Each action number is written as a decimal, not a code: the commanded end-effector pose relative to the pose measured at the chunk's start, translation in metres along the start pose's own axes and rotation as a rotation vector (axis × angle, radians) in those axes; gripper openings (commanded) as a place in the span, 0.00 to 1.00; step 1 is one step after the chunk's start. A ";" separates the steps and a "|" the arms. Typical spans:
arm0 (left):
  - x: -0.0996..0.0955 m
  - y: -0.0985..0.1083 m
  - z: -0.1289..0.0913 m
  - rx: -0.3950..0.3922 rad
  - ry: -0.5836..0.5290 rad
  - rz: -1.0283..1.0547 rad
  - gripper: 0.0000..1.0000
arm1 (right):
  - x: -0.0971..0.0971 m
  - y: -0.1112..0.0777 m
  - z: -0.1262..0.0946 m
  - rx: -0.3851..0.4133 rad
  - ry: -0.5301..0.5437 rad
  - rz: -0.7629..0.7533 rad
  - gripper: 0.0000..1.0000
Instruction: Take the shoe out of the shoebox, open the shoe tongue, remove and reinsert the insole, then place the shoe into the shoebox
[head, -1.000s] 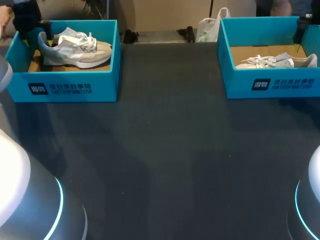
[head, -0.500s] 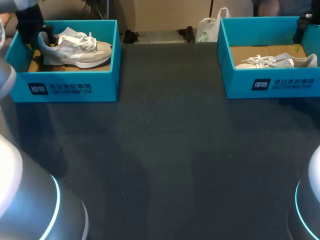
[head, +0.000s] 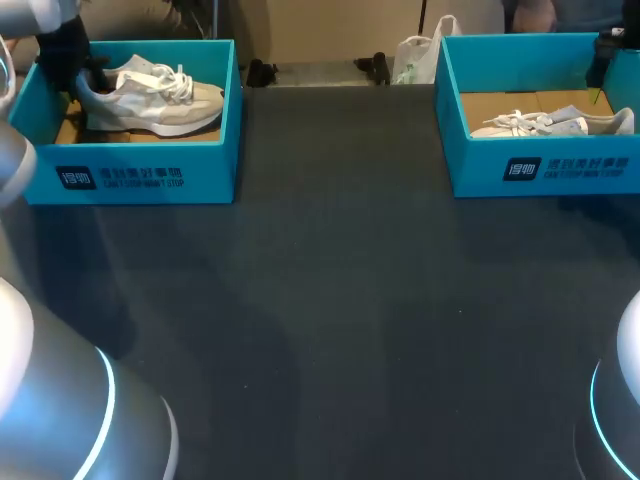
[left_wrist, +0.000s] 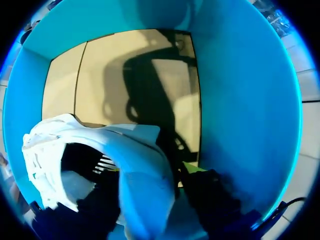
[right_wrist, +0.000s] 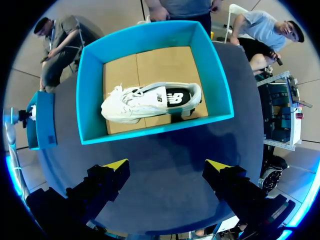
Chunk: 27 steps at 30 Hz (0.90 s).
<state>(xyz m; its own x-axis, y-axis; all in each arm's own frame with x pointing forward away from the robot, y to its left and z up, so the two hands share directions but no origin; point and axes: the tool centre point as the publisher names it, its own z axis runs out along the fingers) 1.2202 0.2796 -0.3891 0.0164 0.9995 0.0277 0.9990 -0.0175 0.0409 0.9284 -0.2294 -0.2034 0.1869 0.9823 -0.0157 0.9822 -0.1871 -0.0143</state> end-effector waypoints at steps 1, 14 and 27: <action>0.002 0.014 0.007 0.145 0.004 0.003 0.01 | 0.000 -0.001 0.000 -0.003 0.000 0.002 1.00; 0.012 0.002 -0.014 0.126 -0.001 0.023 0.00 | 0.000 -0.001 0.000 -0.003 0.000 0.002 1.00; 0.027 -0.006 -0.057 0.073 -0.020 0.005 0.00 | 0.000 -0.001 0.000 -0.003 0.000 0.002 1.00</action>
<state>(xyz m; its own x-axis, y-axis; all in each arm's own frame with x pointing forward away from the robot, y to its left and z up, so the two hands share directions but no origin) 1.2125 0.3004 -0.3477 0.0201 0.9997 0.0171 0.9995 -0.0205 0.0242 0.9284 -0.2294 -0.2034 0.1870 0.9822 -0.0157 0.9822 -0.1872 -0.0143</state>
